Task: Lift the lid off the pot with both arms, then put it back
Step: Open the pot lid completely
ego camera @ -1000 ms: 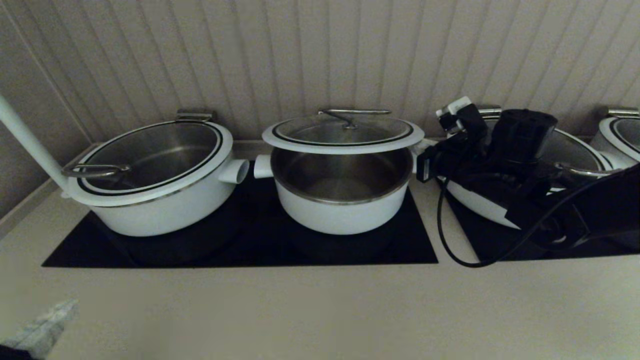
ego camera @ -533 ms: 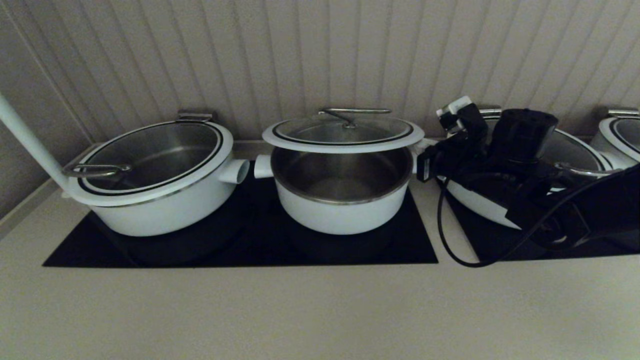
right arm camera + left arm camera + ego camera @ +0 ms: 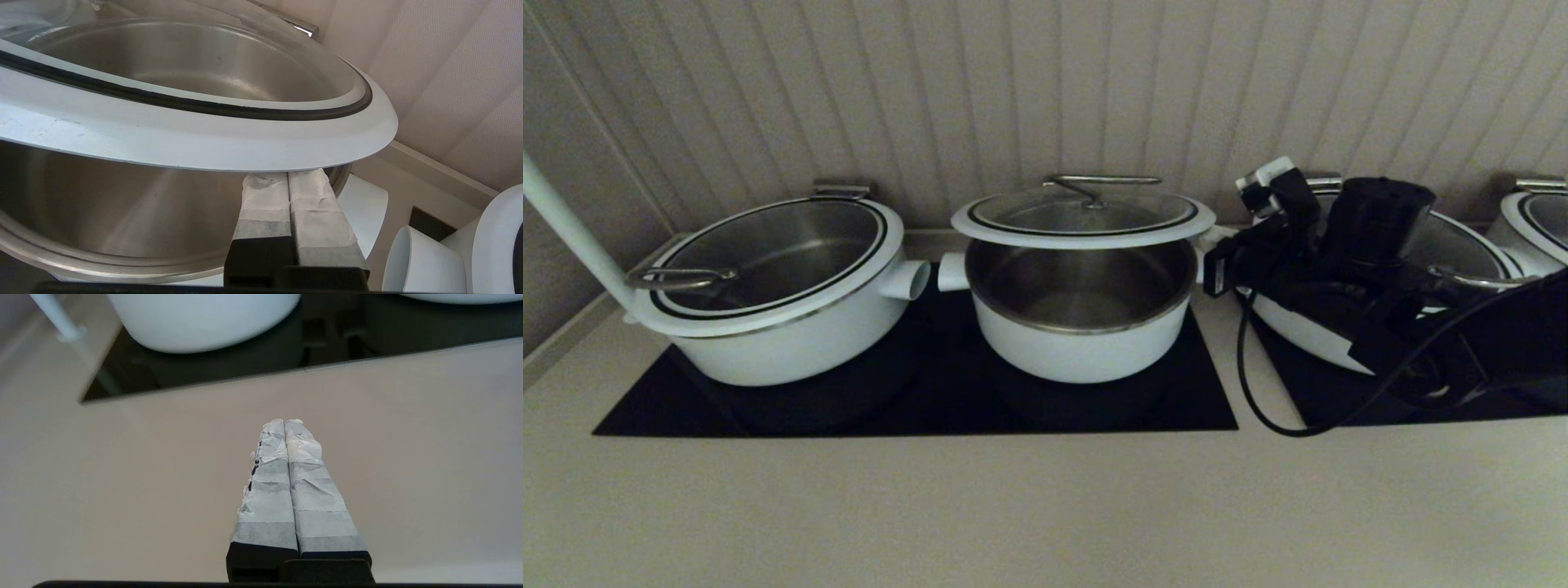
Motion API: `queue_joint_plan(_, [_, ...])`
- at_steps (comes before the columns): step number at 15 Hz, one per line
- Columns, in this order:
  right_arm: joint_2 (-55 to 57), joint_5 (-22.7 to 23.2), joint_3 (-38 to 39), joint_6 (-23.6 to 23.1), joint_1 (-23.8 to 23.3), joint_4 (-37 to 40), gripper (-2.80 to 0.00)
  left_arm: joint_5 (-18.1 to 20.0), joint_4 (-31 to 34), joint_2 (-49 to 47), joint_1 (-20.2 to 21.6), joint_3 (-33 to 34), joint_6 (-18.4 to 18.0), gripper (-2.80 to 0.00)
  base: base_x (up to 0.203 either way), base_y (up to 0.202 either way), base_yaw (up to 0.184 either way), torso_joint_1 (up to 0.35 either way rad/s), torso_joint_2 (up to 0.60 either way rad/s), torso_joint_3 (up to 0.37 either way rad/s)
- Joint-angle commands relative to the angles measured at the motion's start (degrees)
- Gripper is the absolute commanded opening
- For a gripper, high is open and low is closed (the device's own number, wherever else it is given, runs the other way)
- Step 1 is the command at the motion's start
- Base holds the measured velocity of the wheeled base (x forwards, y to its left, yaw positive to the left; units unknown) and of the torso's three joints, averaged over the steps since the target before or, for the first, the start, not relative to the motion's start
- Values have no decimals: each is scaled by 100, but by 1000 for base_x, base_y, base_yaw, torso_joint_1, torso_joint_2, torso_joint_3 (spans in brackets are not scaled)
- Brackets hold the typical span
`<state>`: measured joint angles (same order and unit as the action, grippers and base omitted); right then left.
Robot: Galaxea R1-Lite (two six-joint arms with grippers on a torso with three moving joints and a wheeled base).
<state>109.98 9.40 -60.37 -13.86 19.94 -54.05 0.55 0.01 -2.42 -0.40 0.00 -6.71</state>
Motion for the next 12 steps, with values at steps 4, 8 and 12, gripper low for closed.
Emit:
queue_joint_plan(4, [-47,9,-1,-3,-8,-35,-280,11,8,233,5,0,224,-280,0,0,0,0,0,0])
queue_joint_plan(8, [-82,9,25,6,1,-105,-280,-20,8,233,5,0,557,-280,0,0,0,0,0,0])
queue_joint_plan(12, [-91,9,43,-3,1,-114,-280,-20,8,233,5,0,557,-280,0,0,0,0,0,0])
